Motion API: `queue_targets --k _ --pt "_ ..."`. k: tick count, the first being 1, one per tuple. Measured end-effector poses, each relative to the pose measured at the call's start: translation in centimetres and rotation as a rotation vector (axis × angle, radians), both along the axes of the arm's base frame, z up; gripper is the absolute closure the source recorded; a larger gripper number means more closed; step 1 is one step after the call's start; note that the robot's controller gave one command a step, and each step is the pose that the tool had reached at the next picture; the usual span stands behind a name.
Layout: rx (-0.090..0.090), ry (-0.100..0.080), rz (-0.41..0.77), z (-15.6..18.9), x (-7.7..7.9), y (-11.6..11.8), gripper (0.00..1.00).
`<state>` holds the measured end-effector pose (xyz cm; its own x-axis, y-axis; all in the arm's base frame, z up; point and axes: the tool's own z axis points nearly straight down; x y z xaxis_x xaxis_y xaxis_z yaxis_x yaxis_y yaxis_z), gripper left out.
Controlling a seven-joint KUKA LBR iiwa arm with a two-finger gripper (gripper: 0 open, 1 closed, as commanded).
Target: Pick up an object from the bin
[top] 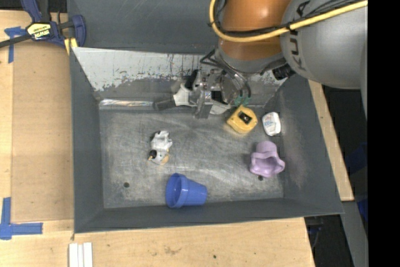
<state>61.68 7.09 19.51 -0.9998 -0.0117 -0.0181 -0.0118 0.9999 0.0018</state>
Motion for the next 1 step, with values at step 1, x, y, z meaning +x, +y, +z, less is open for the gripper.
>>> queue_targets --k 1 --pt "-0.002 0.017 -0.003 -3.99 -0.42 0.05 1.00"
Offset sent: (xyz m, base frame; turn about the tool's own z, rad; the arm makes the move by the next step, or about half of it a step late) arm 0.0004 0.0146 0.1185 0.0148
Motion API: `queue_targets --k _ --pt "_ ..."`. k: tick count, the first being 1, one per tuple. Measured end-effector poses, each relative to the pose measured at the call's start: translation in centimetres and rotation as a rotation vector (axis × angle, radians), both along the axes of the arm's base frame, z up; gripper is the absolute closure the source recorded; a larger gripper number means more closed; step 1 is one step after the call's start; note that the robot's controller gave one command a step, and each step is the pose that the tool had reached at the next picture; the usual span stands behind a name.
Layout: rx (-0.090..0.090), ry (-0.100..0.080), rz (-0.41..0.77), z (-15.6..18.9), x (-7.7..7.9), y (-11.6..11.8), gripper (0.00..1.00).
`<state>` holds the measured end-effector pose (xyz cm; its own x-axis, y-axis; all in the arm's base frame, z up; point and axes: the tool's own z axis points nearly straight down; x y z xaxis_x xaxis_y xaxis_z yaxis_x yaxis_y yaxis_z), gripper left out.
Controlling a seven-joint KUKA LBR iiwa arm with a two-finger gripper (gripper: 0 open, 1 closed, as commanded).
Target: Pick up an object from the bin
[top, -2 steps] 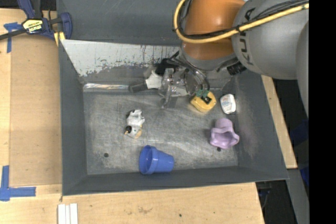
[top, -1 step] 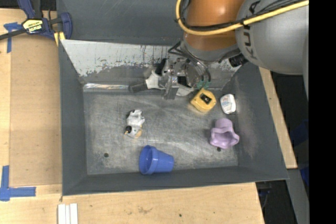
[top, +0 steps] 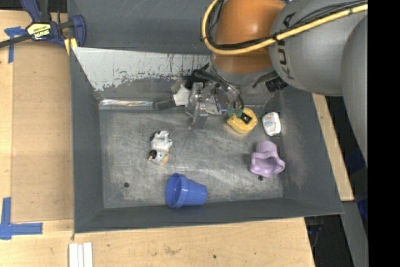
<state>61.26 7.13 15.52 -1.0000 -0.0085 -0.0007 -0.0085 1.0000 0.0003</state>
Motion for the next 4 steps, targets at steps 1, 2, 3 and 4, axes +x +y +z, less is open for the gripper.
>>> queue_targets --k 1,2,3,4 --pt "-0.001 0.007 -0.004 3.6 0.0 0.4 1.00" --pt "0.001 -0.016 0.013 2.0 0.6 0.8 1.00" --pt "-0.001 0.010 0.015 3.5 -0.4 0.4 1.00" --pt "0.000 -0.016 0.175 2.1 0.3 0.1 1.00"
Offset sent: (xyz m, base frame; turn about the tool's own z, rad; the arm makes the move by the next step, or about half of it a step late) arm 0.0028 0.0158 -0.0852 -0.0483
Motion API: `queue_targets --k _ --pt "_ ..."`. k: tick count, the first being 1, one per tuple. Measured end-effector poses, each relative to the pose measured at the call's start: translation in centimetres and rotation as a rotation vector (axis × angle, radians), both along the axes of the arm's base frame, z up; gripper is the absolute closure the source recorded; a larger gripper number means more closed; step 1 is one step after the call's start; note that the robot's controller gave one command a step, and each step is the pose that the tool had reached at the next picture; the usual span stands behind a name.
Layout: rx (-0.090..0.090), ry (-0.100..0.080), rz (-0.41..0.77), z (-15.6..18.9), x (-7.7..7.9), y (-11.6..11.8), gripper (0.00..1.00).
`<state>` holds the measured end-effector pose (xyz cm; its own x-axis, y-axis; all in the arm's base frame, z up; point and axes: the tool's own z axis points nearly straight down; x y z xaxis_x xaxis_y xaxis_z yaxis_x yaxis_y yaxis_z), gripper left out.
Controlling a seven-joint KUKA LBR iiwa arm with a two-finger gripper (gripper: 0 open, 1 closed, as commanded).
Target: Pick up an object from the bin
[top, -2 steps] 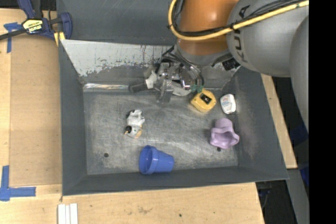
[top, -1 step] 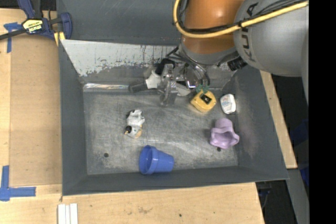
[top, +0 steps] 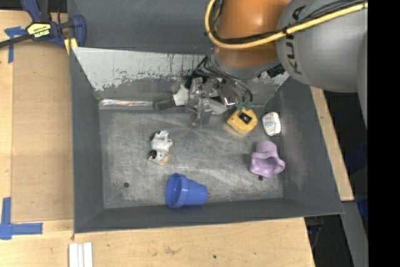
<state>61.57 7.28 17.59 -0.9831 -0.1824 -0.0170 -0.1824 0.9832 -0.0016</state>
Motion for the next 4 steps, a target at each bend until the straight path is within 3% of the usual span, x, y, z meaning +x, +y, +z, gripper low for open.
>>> queue_targets --k 1,2,3,4 --pt "-0.003 0.028 0.097 1.2 -0.3 0.1 1.00" --pt "-0.001 0.010 0.058 -8.3 -0.5 0.0 0.00" --pt "-0.001 0.016 0.054 -9.1 -0.7 0.0 0.00" --pt "-0.003 0.016 0.051 -9.7 0.0 3.1 0.00"
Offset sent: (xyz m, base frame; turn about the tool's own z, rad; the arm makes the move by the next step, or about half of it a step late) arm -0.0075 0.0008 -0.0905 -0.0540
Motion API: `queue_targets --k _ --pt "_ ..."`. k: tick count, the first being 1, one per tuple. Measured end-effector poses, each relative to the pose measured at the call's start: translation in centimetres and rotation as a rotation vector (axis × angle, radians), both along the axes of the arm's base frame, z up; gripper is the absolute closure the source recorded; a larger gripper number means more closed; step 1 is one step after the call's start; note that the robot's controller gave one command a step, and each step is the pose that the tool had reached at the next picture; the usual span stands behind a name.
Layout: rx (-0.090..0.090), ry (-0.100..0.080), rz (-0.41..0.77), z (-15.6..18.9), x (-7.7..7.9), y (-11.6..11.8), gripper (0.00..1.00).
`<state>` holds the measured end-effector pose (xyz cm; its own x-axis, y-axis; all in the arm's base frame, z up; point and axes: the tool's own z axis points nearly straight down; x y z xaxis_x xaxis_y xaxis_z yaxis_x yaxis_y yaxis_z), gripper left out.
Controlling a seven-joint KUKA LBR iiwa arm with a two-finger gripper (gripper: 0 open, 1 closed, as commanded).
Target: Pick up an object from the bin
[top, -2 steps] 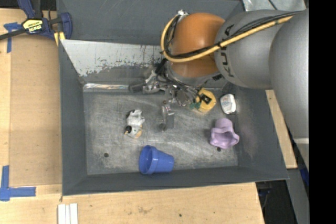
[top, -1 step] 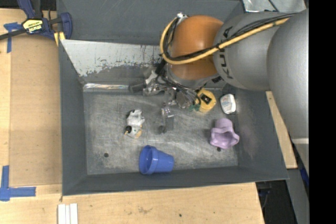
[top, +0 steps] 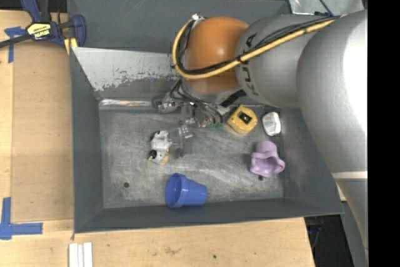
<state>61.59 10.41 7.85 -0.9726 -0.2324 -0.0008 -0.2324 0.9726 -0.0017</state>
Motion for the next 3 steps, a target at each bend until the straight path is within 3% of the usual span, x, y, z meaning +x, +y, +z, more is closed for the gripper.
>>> queue_targets --k 1,2,3 --pt "0.003 -0.009 0.096 -0.1 -1.0 3.3 1.00" --pt "0.004 -0.009 0.095 -0.1 -1.0 3.3 1.00" --pt "0.002 -0.006 0.127 14.7 -0.9 2.1 1.00"
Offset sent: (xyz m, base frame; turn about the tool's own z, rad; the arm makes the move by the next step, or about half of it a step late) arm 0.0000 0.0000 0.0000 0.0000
